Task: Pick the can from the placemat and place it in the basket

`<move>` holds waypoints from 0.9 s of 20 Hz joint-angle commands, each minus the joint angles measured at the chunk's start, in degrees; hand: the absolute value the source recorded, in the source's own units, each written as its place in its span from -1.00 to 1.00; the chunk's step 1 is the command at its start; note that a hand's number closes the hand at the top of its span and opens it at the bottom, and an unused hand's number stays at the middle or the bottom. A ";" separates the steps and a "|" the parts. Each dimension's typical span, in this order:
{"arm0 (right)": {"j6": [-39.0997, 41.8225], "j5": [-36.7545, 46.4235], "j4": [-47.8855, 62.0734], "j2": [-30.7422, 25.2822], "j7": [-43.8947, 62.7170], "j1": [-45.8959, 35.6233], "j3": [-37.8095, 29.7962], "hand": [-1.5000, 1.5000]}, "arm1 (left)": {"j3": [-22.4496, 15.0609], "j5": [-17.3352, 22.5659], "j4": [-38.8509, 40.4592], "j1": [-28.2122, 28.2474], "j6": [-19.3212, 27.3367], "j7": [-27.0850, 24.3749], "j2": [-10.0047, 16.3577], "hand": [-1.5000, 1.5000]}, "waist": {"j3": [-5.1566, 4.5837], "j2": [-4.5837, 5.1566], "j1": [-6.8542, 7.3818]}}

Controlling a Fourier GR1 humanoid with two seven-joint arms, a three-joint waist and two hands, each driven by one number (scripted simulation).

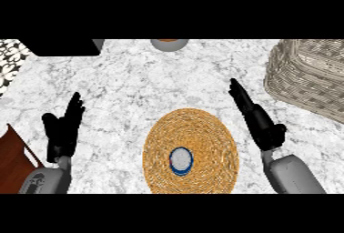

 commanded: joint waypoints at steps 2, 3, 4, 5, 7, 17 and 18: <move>6.27 -5.50 1.11 3.92 -1.31 -9.37 -2.38 1.00 | -0.02 0.05 -3.12 -1.15 -2.68 2.60 2.77 0.00 | -0.99 0.68 1.28; 10.22 -8.57 -0.10 3.85 -1.83 -11.25 -2.83 1.00 | 0.56 0.13 -2.68 -5.17 -3.16 5.03 4.17 0.00 | -0.94 0.79 1.15; 13.56 -11.86 0.18 4.04 -5.38 -12.73 -4.97 1.00 | 1.23 0.74 -2.24 -4.92 -4.88 3.18 5.36 0.00 | -0.89 1.04 1.68; 15.44 -13.93 -0.46 5.00 -5.64 -15.47 -5.55 1.00 | 1.19 1.49 -3.60 -3.52 -7.05 2.84 6.77 0.00 | -0.85 0.97 3.06; 20.17 2.56 -5.16 -3.60 -10.47 -20.72 5.35 1.00 | -1.10 1.80 -2.51 -4.12 -7.43 3.57 3.94 0.00 | -1.38 -0.06 4.22; -3.94 22.03 -16.74 15.35 2.92 -16.00 28.70 -1.00 | 3.24 5.82 -5.12 -2.54 -11.65 7.27 7.87 0.00 | -1.10 0.08 0.21; -2.14 22.13 -17.74 15.40 8.58 -17.50 27.72 -1.00 | 3.13 3.86 -1.17 -4.47 -10.45 4.54 6.81 0.00 | -1.13 0.30 -0.35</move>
